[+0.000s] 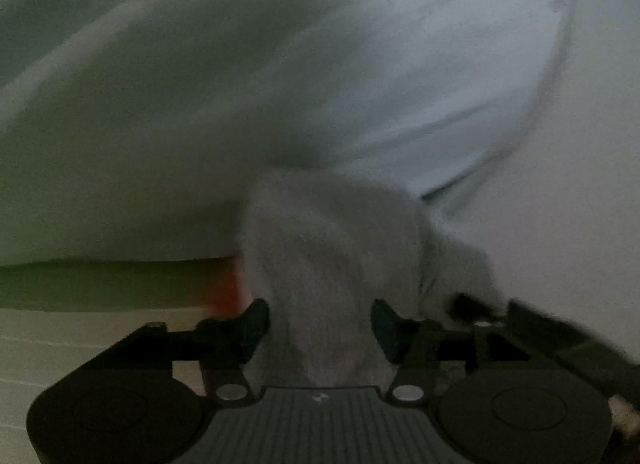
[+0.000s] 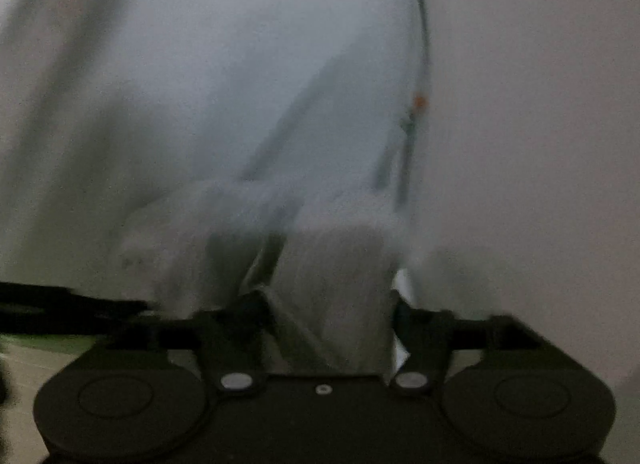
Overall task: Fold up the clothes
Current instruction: 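Place the folded sweatpants onto the white towel with both grippers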
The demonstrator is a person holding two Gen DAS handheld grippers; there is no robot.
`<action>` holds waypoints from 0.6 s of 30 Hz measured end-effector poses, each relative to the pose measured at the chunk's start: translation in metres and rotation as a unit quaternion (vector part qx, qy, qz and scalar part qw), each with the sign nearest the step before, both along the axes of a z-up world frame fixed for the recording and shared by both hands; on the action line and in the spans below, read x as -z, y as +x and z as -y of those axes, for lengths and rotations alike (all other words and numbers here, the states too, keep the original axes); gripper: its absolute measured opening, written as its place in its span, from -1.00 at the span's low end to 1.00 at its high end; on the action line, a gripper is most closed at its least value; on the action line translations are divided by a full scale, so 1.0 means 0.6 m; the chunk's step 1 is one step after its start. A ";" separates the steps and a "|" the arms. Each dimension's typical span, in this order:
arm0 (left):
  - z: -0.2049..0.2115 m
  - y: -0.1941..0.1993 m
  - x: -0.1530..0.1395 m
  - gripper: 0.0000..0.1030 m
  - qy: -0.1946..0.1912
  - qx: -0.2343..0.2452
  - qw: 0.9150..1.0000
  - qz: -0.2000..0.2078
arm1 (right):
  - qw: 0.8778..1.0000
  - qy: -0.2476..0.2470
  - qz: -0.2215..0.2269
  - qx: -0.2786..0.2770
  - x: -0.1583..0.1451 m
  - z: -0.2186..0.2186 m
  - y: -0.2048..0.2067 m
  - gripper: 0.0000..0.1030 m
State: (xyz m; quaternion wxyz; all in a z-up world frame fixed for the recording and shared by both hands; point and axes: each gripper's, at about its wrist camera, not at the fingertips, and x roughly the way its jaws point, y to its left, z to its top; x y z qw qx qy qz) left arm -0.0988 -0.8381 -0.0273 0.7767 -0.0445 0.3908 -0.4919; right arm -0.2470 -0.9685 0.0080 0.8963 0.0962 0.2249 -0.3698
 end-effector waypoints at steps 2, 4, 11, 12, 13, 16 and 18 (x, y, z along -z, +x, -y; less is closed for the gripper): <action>-0.001 0.008 0.018 0.30 0.030 -0.022 0.999 0.009 | 1.000 -0.007 -0.022 0.016 0.024 0.017 0.016 0.42; -0.002 0.012 0.035 0.34 0.056 -0.037 0.998 0.016 | 0.999 -0.004 -0.029 0.026 0.042 0.020 0.020 0.56; -0.023 -0.021 0.053 0.53 0.093 -0.009 0.995 0.035 | 0.998 0.028 -0.036 0.036 0.078 -0.020 -0.016 0.66; -0.027 -0.024 0.052 0.54 0.093 -0.006 0.995 0.037 | 0.998 0.031 -0.035 0.038 0.078 -0.030 -0.023 0.69; -0.034 -0.030 0.050 0.58 0.093 -0.003 0.995 0.040 | 0.998 0.034 -0.034 0.040 0.077 -0.040 -0.029 0.70; -0.045 -0.039 0.034 0.72 0.089 0.000 0.994 0.065 | 0.998 0.036 -0.030 0.045 0.066 -0.069 -0.058 0.74; -0.075 -0.064 0.019 0.80 0.083 0.001 0.993 0.087 | 0.998 0.036 -0.026 0.049 0.055 -0.087 -0.078 0.79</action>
